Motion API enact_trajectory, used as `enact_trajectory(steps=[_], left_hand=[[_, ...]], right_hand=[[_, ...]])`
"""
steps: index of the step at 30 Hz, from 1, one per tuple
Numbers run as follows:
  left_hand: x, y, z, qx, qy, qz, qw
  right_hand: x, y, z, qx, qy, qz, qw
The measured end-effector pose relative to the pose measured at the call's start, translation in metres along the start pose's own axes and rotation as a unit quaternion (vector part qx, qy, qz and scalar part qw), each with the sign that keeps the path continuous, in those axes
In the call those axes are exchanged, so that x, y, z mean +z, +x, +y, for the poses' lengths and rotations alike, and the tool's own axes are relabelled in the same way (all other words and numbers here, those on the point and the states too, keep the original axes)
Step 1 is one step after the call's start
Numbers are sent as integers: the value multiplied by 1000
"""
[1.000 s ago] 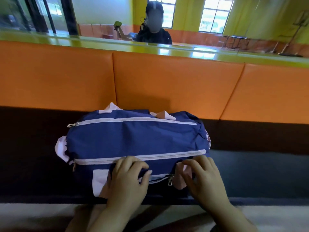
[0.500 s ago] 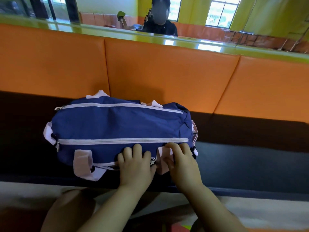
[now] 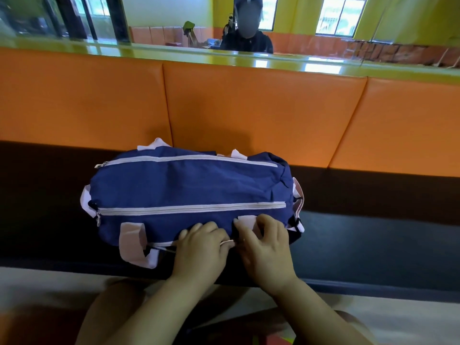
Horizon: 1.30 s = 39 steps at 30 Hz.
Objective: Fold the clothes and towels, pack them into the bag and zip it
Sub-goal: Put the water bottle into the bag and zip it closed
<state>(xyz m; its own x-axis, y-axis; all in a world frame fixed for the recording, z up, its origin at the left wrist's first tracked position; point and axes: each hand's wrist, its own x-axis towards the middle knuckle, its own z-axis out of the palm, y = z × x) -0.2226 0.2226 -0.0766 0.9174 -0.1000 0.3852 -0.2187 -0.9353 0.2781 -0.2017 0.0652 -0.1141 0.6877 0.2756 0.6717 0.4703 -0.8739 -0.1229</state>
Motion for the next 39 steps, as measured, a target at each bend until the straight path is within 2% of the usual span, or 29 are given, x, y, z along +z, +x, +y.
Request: enact_trajectory(steps=[7,12,15,20,22,24,28,33,39], left_hand=[[-18,-13,-44,-43,-47,14,998],[-39,-28,-84,-157,-84,28,984],[-47,-29,-100,-151,-74,58,984],[-50,-11,-112,-123,-44,104,986],[-50,0,-120,-126,-61,118,983],[-52,12,-129,-178,-95,123,972],[-48,27,-127,-223,-88,86,967],[-47,19,-128,-196,-81,67,975],[-51,-6,-110,-146,-99,42,983]], right_hand=[[3,12,4,4,-29,37,999],[-1,13,6,12,-32,1,999],[-5,16,4,6,-42,-23,999],[-20,27,-14,45,6,-5,999],[-21,31,-18,48,0,-30,998],[-20,35,-18,54,-6,-66,996],[-19,45,-18,78,11,-105,991],[-29,53,-15,76,2,-142,987],[-57,65,-16,63,-10,-289,955]])
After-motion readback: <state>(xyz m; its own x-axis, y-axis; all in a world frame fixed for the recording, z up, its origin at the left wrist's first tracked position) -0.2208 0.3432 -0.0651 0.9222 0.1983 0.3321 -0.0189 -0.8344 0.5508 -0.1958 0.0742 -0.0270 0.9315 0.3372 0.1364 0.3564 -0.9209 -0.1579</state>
